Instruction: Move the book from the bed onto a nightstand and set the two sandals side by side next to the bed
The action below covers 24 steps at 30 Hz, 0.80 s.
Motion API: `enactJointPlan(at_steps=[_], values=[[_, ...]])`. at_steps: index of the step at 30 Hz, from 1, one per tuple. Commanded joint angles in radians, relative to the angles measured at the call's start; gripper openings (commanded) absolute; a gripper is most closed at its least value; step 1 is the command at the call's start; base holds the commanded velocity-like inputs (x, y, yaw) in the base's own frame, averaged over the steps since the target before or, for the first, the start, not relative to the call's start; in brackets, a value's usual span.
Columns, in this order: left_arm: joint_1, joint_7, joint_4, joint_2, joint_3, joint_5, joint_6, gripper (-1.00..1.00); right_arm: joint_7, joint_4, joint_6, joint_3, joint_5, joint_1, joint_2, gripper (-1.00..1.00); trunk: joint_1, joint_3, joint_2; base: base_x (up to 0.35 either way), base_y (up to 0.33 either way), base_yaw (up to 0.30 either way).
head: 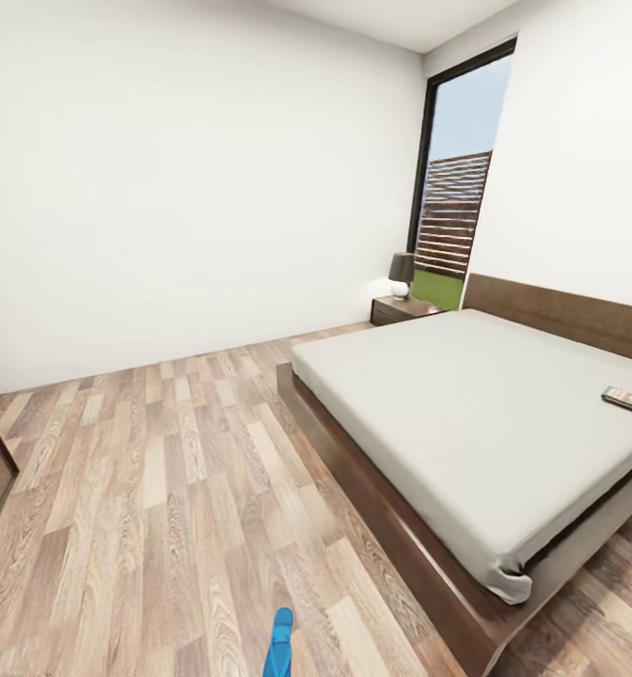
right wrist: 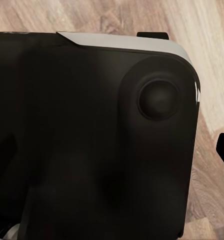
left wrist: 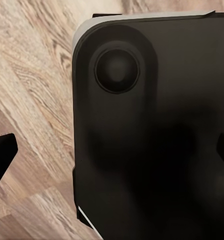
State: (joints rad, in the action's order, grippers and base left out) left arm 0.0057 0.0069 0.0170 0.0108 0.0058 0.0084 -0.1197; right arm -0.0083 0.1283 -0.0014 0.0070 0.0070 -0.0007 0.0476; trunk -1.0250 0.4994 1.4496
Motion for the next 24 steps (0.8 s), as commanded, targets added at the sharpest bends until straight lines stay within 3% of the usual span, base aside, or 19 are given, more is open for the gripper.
enactJointPlan(at_steps=[1, 11, 24], values=[[0.000, 0.001, 0.001, 0.000, 0.000, 0.001, -0.001, 1.00, -0.001, 0.001, 0.000, 0.001, 0.001, 0.000, 0.000, 1.00, 0.000, 0.001, 0.000, 0.000, -0.001, 0.205], [0.000, 0.001, 0.001, 0.000, 0.000, 0.001, -0.002, 1.00, -0.001, 0.002, 0.000, -0.001, 0.000, 0.000, -0.001, 1.00, 0.000, 0.001, 0.000, 0.000, -0.013, 0.100], [0.000, 0.001, 0.001, 0.000, 0.000, 0.001, -0.002, 1.00, -0.001, 0.001, 0.000, -0.001, 0.000, -0.001, -0.002, 1.00, 0.000, 0.001, 0.000, 0.000, -0.136, 0.014]])
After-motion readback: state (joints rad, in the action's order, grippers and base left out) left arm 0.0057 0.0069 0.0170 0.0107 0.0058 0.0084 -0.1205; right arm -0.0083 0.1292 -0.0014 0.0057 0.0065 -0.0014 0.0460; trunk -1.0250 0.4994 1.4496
